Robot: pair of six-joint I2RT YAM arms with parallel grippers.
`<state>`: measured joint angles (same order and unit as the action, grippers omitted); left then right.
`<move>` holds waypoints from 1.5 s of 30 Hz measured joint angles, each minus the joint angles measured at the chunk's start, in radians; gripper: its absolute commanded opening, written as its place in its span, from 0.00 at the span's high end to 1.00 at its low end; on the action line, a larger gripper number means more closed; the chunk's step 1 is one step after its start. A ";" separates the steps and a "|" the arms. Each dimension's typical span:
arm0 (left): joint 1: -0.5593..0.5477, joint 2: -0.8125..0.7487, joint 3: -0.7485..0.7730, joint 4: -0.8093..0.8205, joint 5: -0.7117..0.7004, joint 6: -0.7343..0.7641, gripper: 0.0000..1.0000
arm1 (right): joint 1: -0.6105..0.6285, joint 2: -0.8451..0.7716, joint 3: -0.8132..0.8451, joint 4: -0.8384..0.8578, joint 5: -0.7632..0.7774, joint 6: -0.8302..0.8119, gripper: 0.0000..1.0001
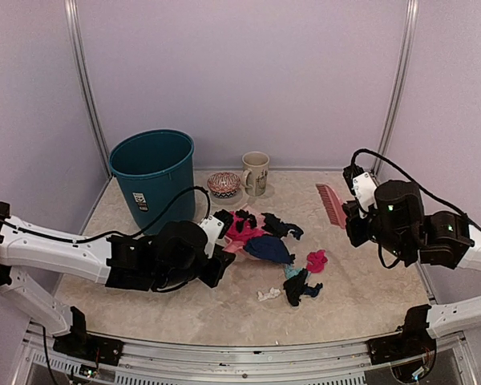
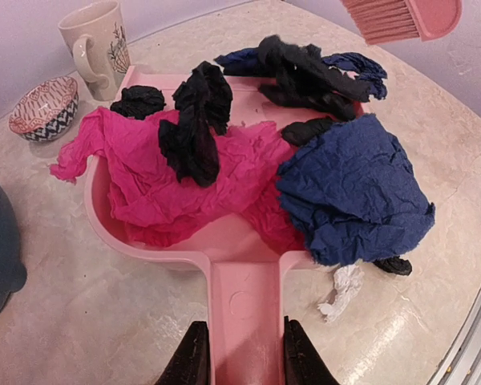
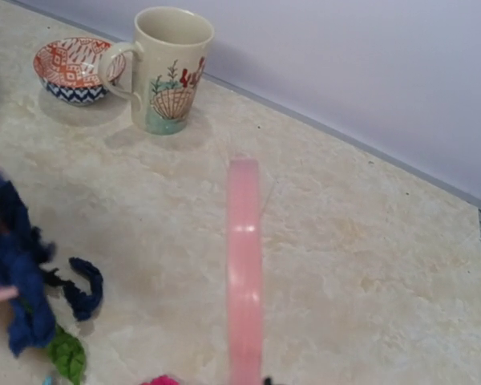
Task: Sweep away the paper scraps from the table
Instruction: Dump the paper scraps in the dustpan into the trash bin.
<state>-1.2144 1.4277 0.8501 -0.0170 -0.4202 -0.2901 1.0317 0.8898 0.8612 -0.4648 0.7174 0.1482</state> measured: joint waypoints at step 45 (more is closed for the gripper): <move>0.753 -0.234 0.532 -0.592 0.592 -0.077 1.00 | 0.000 0.039 -0.044 0.082 -0.003 -0.016 1.00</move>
<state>-0.4618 1.1938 1.3819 -0.6086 0.1722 -0.3676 1.0317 0.9287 0.8169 -0.3832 0.7139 0.1322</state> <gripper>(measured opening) 0.247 0.048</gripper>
